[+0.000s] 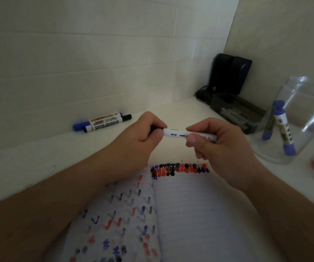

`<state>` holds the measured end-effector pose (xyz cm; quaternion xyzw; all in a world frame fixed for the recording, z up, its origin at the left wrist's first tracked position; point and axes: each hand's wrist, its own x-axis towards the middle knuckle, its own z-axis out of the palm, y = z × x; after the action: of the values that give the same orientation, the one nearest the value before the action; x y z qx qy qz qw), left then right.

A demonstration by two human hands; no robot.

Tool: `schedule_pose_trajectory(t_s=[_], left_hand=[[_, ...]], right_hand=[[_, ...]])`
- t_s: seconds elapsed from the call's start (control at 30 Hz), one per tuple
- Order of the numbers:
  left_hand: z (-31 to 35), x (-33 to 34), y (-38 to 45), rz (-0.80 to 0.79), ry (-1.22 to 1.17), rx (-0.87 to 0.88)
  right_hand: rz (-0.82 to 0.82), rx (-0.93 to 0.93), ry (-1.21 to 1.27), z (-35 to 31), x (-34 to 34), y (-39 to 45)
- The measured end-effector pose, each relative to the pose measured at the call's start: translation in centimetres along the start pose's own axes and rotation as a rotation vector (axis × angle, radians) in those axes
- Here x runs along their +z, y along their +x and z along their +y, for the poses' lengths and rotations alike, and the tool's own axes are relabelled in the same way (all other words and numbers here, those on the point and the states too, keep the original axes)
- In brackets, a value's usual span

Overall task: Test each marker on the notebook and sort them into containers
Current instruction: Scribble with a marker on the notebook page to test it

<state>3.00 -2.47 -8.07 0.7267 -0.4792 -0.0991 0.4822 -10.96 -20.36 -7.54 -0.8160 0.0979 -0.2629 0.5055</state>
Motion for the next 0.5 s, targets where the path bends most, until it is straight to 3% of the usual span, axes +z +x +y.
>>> schedule_pose_trajectory(t_s=[0.27, 0.5], left_hand=[[0.6, 0.4, -0.3, 0.102, 0.129, 0.081], [0.5, 1.5, 0.5, 0.095, 0.135, 0.126]], right_hand=[[-0.011, 0.048, 0.146, 0.1, 1.0, -0.2], [0.050, 0.025, -0.109, -0.3, -0.1, 0.1]])
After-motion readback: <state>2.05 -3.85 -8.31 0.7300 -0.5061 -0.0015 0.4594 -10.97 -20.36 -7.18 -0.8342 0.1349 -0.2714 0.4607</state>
